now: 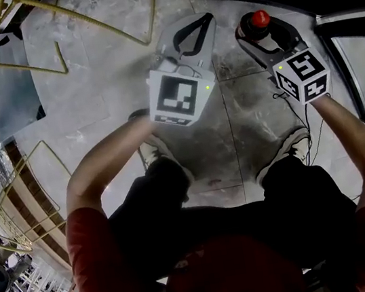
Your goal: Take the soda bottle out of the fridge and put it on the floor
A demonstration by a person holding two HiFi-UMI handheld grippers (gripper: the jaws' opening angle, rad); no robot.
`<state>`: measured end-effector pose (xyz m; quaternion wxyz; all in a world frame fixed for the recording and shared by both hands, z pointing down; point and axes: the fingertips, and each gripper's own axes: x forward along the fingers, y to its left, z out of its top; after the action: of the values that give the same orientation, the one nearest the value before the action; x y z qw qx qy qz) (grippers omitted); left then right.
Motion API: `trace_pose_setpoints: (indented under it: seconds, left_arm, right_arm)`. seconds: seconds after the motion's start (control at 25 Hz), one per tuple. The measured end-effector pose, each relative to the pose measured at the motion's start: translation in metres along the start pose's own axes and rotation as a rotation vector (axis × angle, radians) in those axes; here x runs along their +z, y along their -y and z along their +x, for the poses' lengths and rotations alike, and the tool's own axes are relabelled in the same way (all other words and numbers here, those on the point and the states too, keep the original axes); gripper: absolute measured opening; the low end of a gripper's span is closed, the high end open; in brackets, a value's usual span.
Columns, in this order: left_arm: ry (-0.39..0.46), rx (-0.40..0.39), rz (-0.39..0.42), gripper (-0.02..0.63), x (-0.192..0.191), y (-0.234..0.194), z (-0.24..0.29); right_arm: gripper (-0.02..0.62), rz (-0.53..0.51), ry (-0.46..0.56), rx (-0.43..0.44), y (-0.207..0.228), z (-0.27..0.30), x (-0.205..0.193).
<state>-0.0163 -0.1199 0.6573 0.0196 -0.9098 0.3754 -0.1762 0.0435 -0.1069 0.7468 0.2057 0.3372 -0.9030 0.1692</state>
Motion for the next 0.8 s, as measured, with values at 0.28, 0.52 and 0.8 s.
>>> trace_pose_setpoints:
  seconds: [0.28,0.52,0.8]
  left_arm:
    - [-0.006,-0.007,0.006,0.0,-0.003,0.002,0.001]
    - [-0.018,-0.005,0.001,0.0,-0.01,0.0,0.002]
    - [-0.024,0.0,0.0,0.0,-0.015,-0.002,0.003]
  right_arm:
    - [0.295,-0.004,-0.058,-0.009,0.003,0.016,-0.025]
    - [0.295,-0.021,-0.093,-0.008,0.004,0.028,-0.041]
    - [0.295,-0.006,-0.105,-0.007,-0.001,0.04,-0.056]
